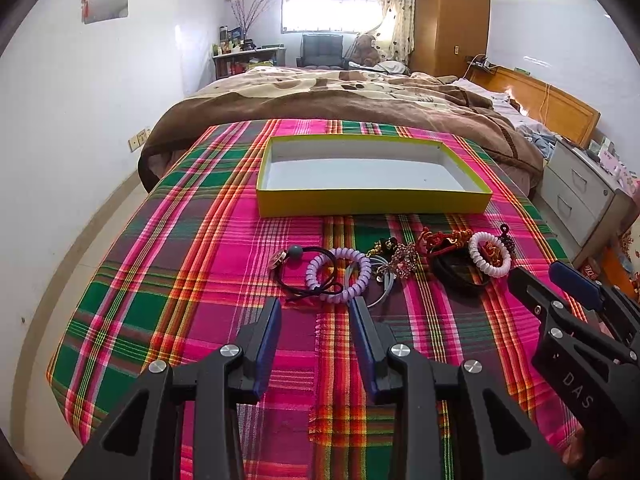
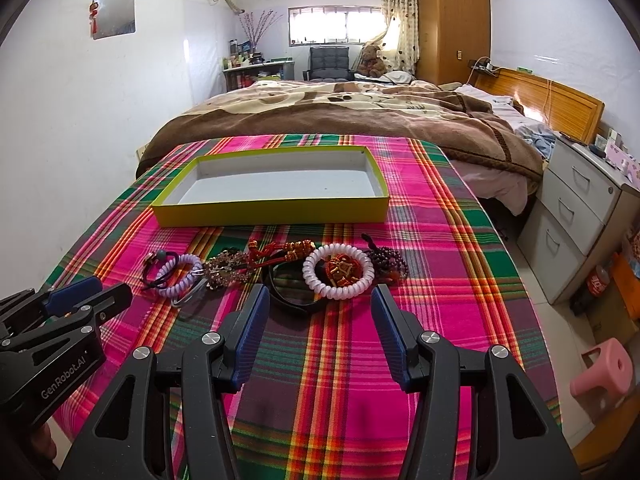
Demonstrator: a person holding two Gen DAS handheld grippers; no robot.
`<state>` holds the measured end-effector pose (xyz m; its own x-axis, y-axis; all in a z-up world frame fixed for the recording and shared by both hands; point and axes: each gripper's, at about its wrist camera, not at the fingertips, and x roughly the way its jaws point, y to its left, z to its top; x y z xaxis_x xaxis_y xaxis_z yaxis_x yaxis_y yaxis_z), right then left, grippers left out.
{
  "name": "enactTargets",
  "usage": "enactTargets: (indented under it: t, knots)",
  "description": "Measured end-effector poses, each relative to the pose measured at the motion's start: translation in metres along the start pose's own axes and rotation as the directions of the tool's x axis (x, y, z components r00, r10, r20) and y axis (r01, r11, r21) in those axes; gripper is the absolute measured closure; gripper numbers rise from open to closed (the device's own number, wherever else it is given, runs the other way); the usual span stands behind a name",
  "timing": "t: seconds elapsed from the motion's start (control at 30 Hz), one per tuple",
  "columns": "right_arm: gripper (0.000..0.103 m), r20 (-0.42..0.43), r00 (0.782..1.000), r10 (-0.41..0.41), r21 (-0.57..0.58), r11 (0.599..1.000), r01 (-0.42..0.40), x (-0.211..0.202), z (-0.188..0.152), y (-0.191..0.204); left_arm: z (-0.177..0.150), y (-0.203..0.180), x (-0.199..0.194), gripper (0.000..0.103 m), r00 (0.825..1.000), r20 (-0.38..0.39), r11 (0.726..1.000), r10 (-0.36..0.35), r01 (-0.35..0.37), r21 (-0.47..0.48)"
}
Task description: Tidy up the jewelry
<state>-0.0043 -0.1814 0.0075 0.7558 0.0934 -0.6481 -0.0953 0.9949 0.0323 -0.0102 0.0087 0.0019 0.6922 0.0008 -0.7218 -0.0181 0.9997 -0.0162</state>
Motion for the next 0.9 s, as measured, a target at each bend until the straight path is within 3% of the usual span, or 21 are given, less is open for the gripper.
enactTargets:
  t: [0.63,0.9]
  knots:
    - [0.049,-0.002,1.000,0.008,-0.004,1.000,-0.008,0.002,0.001,-0.001,0.001,-0.003,0.004,0.068,1.000,-0.004,1.000,-0.004,0.004,0.008]
    - [0.049,0.004,1.000,0.029,0.035,0.999,-0.029,0.007,0.006,-0.021,0.005,0.009,0.015,0.068,0.997,-0.029,0.998,-0.069,0.069,-0.011]
